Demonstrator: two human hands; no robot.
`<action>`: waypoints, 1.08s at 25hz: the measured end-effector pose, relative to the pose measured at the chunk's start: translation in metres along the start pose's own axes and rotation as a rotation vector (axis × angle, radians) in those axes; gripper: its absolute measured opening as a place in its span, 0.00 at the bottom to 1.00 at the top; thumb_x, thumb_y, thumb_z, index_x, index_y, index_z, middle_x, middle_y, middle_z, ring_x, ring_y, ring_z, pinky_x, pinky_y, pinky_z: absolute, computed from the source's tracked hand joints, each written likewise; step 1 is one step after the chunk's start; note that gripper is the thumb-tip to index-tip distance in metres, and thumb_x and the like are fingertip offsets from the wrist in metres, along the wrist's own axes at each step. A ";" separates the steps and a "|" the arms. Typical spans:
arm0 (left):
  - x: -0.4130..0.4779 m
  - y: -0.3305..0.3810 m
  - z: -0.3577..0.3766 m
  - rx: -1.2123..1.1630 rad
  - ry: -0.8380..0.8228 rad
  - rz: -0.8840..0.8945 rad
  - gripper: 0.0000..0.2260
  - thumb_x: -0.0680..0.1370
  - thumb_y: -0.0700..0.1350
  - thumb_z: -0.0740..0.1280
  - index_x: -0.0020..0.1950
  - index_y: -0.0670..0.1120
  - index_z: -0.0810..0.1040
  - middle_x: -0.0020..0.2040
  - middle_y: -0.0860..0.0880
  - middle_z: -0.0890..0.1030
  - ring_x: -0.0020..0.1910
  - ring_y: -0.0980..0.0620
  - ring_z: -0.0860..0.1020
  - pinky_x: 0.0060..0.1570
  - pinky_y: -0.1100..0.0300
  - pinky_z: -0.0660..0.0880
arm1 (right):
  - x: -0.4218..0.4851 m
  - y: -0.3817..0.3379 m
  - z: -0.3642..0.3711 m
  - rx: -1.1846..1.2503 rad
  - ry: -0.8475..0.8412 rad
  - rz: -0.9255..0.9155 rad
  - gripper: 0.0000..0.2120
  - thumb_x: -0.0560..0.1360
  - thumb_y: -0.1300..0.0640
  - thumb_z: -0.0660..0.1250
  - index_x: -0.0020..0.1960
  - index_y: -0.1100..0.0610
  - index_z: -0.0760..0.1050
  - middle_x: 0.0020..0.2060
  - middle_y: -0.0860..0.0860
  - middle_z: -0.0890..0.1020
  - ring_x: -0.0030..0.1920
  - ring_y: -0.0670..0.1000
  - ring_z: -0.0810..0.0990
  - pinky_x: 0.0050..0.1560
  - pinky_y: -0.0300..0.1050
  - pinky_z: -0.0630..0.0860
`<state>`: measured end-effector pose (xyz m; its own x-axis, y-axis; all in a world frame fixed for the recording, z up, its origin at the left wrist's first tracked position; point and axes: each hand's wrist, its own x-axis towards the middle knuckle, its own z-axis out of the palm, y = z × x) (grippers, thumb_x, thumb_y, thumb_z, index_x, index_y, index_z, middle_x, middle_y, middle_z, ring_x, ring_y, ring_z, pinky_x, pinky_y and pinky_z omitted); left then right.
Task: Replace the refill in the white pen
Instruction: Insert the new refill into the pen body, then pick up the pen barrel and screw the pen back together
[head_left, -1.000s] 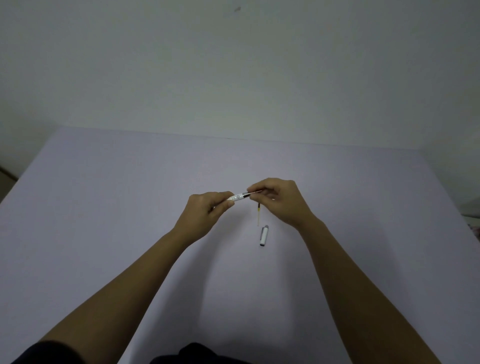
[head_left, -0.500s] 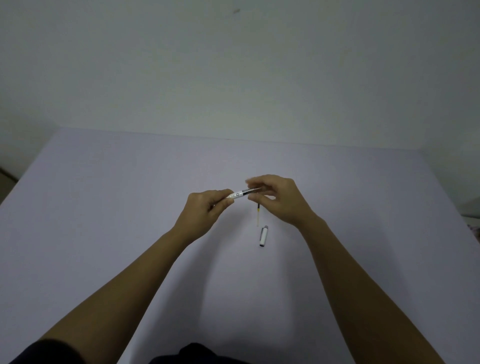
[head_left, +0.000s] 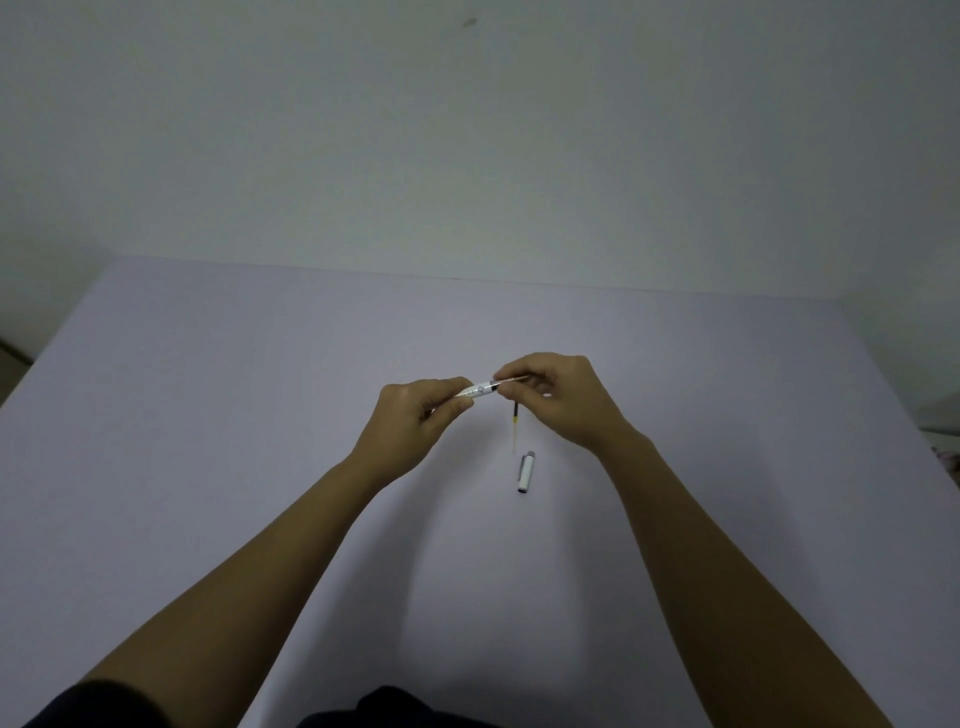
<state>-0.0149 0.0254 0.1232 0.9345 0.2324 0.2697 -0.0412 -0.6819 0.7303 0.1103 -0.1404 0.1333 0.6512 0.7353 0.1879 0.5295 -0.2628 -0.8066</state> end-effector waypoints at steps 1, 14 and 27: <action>0.000 0.000 0.001 0.001 0.000 -0.002 0.08 0.77 0.45 0.66 0.54 0.47 0.81 0.28 0.59 0.72 0.30 0.61 0.71 0.31 0.74 0.64 | 0.001 0.000 0.001 -0.008 -0.004 0.013 0.05 0.73 0.58 0.70 0.48 0.55 0.82 0.35 0.40 0.81 0.37 0.38 0.81 0.41 0.28 0.75; -0.004 -0.014 0.002 -0.070 0.007 -0.115 0.06 0.78 0.46 0.65 0.49 0.48 0.81 0.29 0.43 0.74 0.29 0.55 0.68 0.29 0.68 0.63 | -0.003 0.020 0.018 0.287 0.130 0.340 0.13 0.75 0.50 0.65 0.59 0.50 0.76 0.45 0.44 0.83 0.46 0.42 0.83 0.49 0.32 0.78; -0.008 -0.029 -0.007 -0.029 -0.010 -0.186 0.07 0.77 0.46 0.65 0.51 0.50 0.81 0.26 0.55 0.69 0.29 0.57 0.68 0.29 0.70 0.63 | -0.046 0.095 0.091 -0.282 0.149 0.914 0.12 0.75 0.58 0.66 0.53 0.67 0.75 0.50 0.63 0.82 0.51 0.61 0.81 0.50 0.48 0.75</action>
<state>-0.0233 0.0484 0.1046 0.9302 0.3461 0.1222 0.1230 -0.6077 0.7846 0.0817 -0.1426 -0.0031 0.9284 0.0910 -0.3604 -0.1170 -0.8487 -0.5158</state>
